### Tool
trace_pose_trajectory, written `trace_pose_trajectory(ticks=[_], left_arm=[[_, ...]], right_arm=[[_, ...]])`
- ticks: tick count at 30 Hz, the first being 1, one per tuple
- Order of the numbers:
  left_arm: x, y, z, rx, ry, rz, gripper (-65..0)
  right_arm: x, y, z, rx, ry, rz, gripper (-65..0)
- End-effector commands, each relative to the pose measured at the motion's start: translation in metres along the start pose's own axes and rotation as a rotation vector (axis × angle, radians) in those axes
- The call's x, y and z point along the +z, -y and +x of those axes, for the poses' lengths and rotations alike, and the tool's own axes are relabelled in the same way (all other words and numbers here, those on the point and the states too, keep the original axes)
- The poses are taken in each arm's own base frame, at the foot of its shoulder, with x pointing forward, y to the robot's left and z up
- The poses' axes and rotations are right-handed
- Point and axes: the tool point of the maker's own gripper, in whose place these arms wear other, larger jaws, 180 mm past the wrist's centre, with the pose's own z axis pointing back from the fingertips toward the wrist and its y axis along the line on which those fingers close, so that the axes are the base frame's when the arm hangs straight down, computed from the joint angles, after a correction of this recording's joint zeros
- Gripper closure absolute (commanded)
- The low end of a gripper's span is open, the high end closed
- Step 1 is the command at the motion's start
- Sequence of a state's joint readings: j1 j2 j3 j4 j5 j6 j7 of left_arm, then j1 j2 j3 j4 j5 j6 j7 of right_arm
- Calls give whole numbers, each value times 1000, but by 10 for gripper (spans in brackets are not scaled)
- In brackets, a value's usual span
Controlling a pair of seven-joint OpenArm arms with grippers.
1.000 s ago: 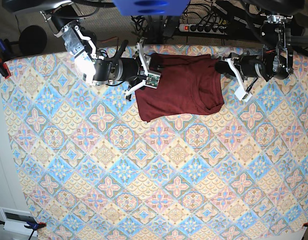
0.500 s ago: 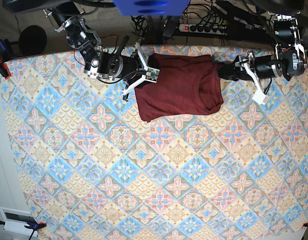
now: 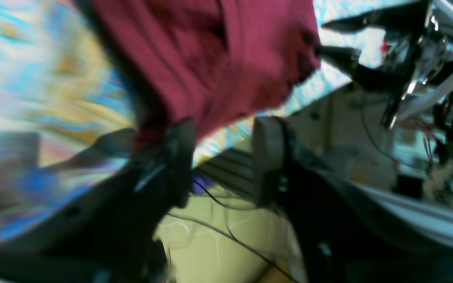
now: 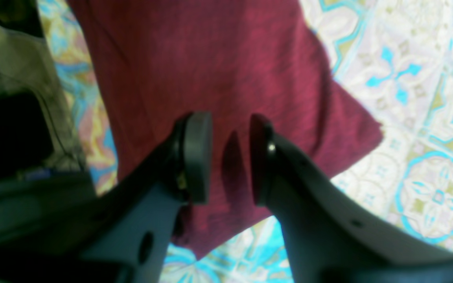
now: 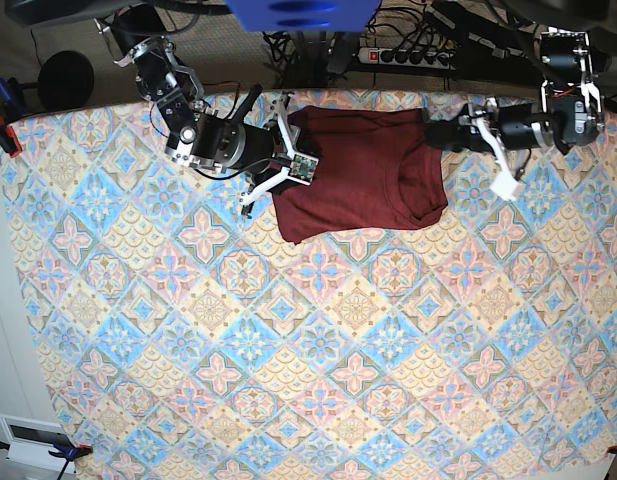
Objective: Layout the t-shirt on the table in an organized manner, then fold the t-shirt properly
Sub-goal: 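Fold the bundle over with both grippers into a compact square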
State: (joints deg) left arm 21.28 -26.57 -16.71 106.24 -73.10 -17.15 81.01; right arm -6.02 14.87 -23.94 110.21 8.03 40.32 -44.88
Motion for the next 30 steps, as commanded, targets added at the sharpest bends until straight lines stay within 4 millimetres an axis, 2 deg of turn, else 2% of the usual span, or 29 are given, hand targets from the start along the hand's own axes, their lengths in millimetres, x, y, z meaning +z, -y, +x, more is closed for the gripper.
trace_pose_trajectory(ticks=[1,4,6,9,11,16,20,24,27,30], left_arm=[[1,10,6,-25,28,-20,-152],[-10,18,-8,-30,10,-15,-59],[-17,21,-12,-38,-2,-7,-8],[-28,19,-20,-48,-33,27,-2],[-31,20,-15,-48,-6,28,-6],[-41,28,5,-43,89,18,-2],[-56,31,9,-30,118,36,-2],[-66,34,23,-38,152,58,-2],[-69,28,26,-42,180,104,-2],[-83,24,18,-71,138,136,-2]], right_arm=[[6,15,9,-7,38,-41,-158],[10,32,1,-50,27,-89,-158],[7,45,5,-65,37,-111,-158],[5,76,23,-37,65,-155,-157],[3,87,26,-31,64,-166,-152],[-23,81,22,-121,61,-117,-107],[-28,110,32,-105,60,-141,-91],[-42,109,32,-143,57,-113,-91],[-52,107,35,-167,58,-93,-91],[-59,115,36,-176,46,-87,-91]])
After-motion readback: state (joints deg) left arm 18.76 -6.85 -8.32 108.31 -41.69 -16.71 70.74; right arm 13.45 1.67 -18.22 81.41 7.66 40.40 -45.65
